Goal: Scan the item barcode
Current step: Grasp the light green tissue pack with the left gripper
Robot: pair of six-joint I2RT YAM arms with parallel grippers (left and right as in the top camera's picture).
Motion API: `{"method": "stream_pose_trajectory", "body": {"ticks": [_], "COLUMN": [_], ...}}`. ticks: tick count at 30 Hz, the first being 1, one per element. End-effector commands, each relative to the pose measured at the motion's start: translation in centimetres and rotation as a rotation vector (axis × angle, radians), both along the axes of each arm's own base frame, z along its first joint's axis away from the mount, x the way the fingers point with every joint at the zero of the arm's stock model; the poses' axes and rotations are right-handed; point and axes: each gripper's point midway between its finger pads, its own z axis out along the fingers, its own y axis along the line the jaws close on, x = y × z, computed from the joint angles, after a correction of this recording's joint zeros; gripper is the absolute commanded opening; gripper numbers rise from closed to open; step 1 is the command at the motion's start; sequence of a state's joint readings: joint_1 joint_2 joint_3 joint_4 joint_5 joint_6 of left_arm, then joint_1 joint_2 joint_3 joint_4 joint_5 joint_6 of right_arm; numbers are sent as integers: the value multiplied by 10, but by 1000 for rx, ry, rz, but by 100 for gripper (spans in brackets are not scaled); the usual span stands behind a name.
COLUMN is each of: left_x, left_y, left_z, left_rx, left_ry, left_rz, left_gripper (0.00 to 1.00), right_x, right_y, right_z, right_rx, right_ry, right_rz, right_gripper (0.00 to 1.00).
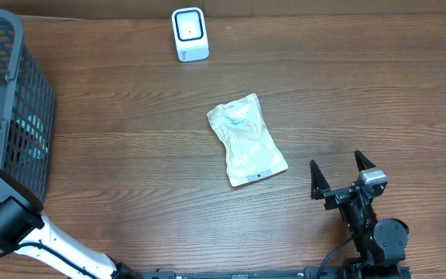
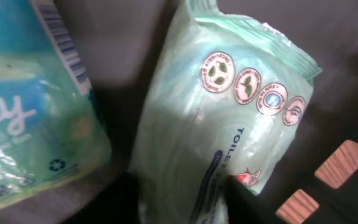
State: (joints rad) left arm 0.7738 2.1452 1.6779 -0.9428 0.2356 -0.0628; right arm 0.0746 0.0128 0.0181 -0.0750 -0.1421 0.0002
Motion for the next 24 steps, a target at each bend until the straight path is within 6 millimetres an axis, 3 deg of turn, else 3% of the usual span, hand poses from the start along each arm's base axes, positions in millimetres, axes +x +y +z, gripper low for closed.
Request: {"method": "stream_pose_trajectory", "body": {"ticks": [1,5,10,15,21,24], "left_x": [-13,-14,-11,-1,8,7], "left_y": [-7,-8,-6,4,13,12], "left_z": [-24,-22,-4,42,113,132], "left_rx": [-21,-25,-31,1,89,116], "left_ry": [77,80,81,45,-54,-82], "left_rz": [-22,-20,-11,5,32,33], "left_gripper": [25,4,4,4,4,4], "right_x": [0,0,0,0,0,0], "right_y": [1,1,1,1,1,1], "right_z": [-2,-2,-2,-2,-2,-2], "right_rx": [4,4,4,4,3,3], "right_ry": [-3,-3,-3,-3,-3,-3], "right_rz": [4,4,4,4,4,4], "right_gripper": [100,100,100,100,100,99]}}
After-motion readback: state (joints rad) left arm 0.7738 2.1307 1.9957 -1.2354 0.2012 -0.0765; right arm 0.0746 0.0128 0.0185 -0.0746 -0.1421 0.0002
